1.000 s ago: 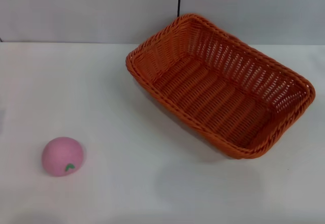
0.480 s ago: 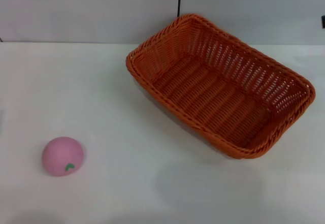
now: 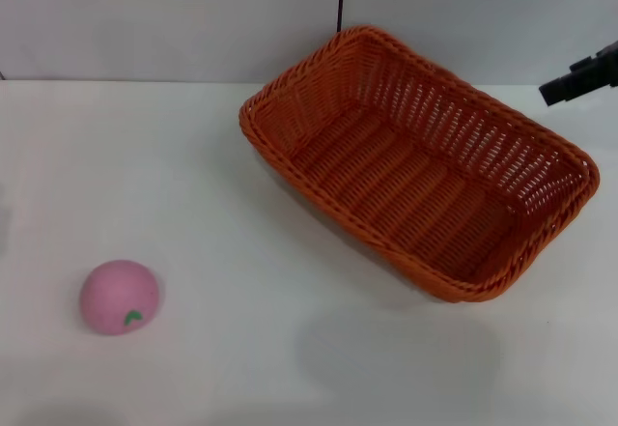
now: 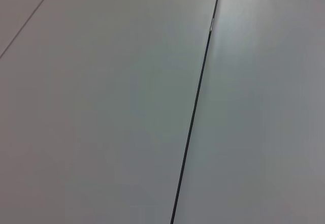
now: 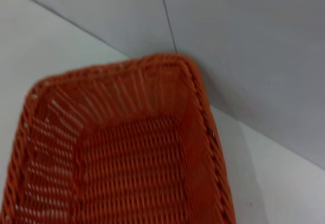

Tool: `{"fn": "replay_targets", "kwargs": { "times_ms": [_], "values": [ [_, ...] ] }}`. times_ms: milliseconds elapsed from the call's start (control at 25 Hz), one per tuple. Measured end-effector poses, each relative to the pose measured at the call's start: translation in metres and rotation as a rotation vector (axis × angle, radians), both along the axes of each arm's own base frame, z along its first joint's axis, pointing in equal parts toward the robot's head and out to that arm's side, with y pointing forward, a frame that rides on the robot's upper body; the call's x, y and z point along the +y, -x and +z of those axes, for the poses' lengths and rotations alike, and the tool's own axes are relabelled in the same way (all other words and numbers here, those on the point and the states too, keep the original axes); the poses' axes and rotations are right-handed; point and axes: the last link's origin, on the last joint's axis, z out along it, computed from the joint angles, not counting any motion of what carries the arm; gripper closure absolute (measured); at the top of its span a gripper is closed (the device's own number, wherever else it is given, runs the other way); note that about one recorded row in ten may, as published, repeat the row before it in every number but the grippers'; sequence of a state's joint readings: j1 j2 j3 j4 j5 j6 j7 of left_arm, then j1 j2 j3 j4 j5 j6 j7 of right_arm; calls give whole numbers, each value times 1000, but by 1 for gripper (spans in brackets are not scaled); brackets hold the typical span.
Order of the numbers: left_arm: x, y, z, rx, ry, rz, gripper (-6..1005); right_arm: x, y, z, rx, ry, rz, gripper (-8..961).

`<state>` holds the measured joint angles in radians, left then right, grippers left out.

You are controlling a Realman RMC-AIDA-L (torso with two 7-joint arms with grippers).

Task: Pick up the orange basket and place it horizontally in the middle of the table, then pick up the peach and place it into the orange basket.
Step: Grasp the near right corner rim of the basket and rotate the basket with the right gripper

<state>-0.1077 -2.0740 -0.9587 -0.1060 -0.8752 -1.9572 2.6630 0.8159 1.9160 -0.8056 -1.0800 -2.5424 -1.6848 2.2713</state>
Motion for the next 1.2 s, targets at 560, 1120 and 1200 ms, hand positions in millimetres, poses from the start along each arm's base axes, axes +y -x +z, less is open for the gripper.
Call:
{"fn": "replay_targets", "kwargs": {
  "times_ms": [560, 1120, 1200],
  "values": [
    [0, -1, -1, -4, 4, -3, 341, -5, -10, -52, -101, 55, -31, 307],
    [0, 0, -1, -7, 1, -1, 341, -9, -24, -68, -111, 100, -52, 358],
    [0, 0, -1, -7, 1, -1, 341, -10, -26, -68, -112, 101, -55, 368]
  ]
}}
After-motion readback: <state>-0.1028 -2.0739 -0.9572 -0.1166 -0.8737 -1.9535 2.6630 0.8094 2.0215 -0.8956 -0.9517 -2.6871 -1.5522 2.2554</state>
